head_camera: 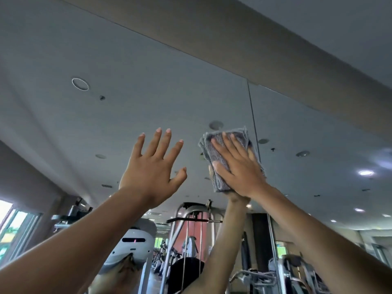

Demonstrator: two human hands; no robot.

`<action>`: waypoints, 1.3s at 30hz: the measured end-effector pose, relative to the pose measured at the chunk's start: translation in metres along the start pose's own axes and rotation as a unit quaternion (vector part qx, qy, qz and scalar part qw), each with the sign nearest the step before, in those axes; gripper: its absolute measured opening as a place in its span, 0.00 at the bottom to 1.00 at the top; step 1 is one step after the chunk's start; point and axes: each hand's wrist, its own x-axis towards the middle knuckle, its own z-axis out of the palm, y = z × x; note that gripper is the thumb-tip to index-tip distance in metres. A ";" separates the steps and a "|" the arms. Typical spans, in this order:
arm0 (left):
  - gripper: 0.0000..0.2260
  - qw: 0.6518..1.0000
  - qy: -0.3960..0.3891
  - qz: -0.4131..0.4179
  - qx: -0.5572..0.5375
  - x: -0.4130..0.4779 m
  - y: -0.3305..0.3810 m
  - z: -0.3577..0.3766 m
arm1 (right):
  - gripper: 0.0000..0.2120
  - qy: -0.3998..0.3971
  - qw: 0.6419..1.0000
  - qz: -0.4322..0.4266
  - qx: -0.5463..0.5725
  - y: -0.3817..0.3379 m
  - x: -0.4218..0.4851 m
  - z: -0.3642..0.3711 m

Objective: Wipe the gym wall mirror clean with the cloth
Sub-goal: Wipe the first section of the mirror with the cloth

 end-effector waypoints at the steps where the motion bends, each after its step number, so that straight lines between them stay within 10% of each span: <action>1: 0.37 1.000 -0.001 0.003 0.000 0.000 0.000 0.000 | 0.30 -0.004 1.000 -0.017 0.003 0.008 -0.011 0.000; 10: 0.35 1.000 0.005 0.009 0.016 -0.001 0.001 0.001 | 0.30 0.042 0.932 0.352 0.071 -0.024 0.053 0.001; 18: 0.35 1.000 0.007 0.008 0.007 -0.001 0.001 0.000 | 0.30 0.027 0.996 -0.075 -0.028 -0.006 -0.007 0.010; 26: 0.37 1.000 0.010 0.016 0.012 0.001 -0.001 -0.002 | 0.29 0.053 0.958 0.278 0.044 -0.004 0.056 0.002; 34: 0.29 0.992 0.040 0.110 0.051 0.012 -0.033 -0.011 | 0.30 0.027 0.991 -0.126 -0.036 -0.019 0.024 0.003; 39: 0.25 0.987 0.032 0.157 0.032 0.003 -0.068 -0.018 | 0.30 0.043 0.999 -0.022 0.003 0.017 0.015 0.004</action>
